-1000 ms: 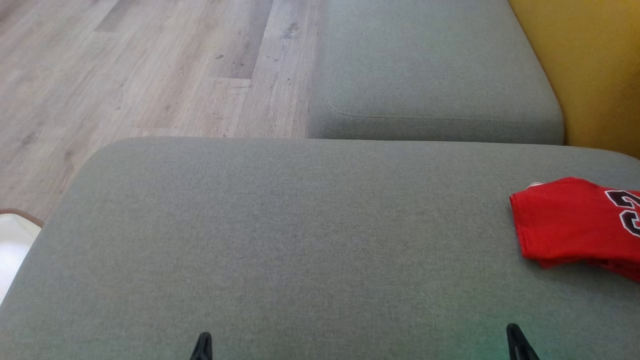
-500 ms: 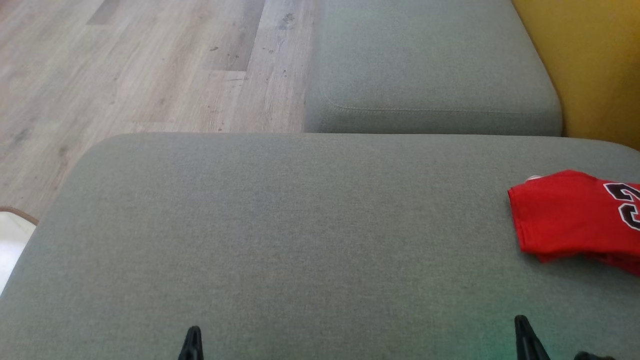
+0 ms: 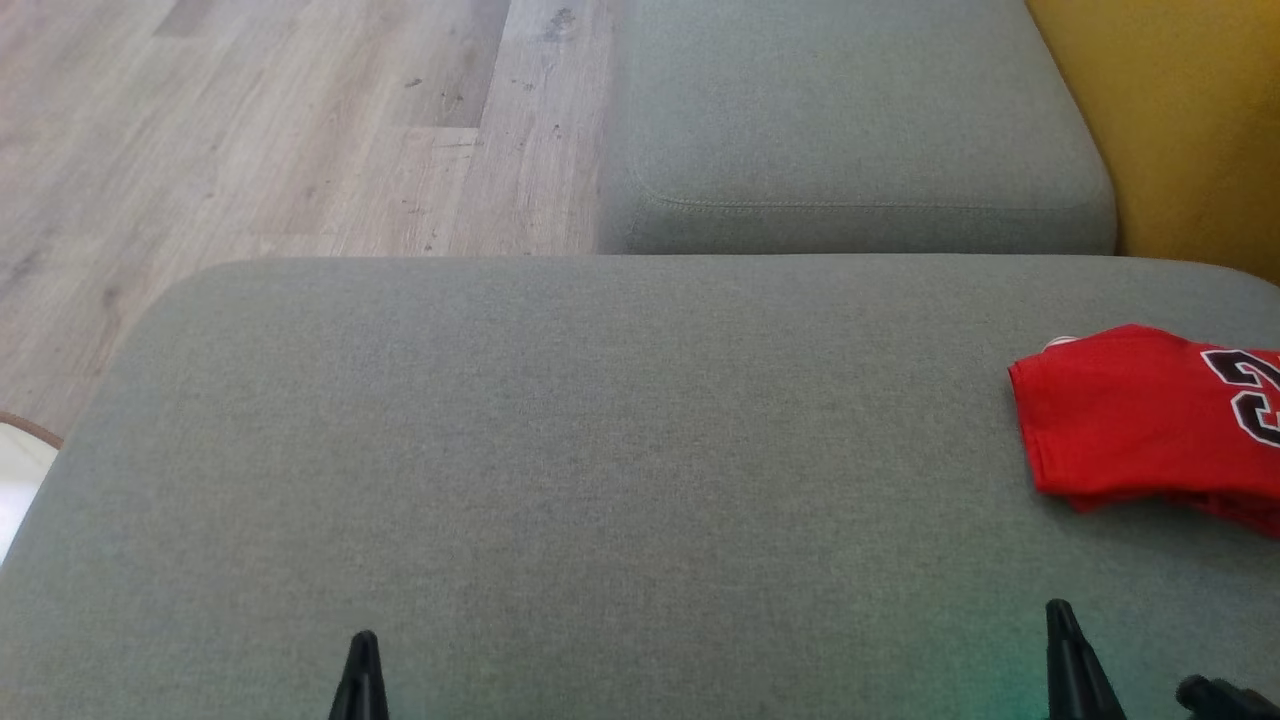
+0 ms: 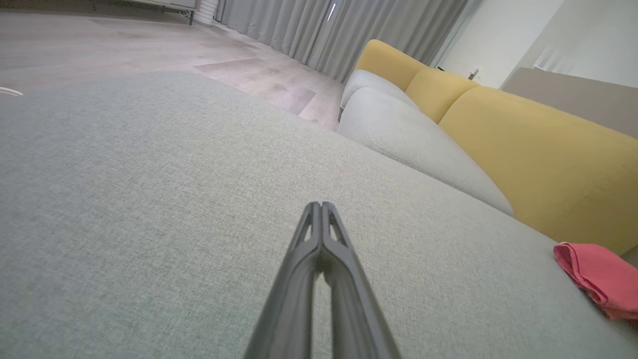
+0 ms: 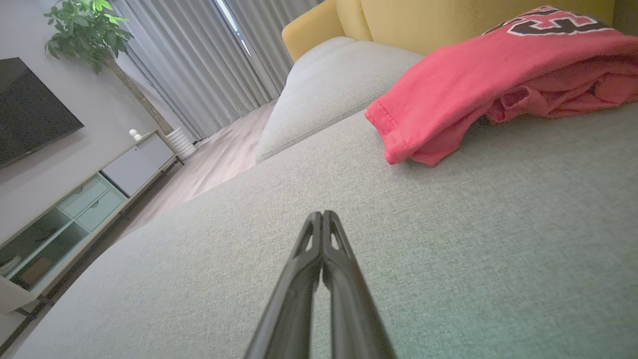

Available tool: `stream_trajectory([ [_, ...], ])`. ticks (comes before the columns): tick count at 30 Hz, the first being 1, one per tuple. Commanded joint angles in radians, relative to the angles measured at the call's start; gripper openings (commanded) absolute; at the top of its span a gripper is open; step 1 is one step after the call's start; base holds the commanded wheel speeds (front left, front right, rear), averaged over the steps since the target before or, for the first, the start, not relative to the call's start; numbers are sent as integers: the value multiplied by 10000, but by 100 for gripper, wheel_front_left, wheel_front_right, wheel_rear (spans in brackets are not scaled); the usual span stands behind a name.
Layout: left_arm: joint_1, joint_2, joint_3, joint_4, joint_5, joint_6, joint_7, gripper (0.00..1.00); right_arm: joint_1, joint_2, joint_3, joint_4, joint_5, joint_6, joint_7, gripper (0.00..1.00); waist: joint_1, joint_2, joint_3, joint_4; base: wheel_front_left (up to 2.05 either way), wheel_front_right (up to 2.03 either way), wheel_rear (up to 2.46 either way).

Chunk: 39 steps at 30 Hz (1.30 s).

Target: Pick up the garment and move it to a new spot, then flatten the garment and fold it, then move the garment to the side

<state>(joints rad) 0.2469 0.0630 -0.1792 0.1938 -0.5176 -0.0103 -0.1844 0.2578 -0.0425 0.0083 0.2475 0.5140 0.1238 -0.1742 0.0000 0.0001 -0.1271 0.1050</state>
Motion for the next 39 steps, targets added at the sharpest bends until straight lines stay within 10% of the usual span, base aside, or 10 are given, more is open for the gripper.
stream_trajectory([
  [1, -529, 99, 236, -253, -300, -99, 87, 0, -487, -106, -38, -267, 318, 19, 77, 0, 0, -1, 21, -18, 0, 0, 0],
  [39, -1737, 166, 1113, 36, -4811, -550, 1086, 0, -1770, -163, -426, -175, 4730, 40, 1142, 0, 0, -1, 544, -439, 0, 0, 0],
])
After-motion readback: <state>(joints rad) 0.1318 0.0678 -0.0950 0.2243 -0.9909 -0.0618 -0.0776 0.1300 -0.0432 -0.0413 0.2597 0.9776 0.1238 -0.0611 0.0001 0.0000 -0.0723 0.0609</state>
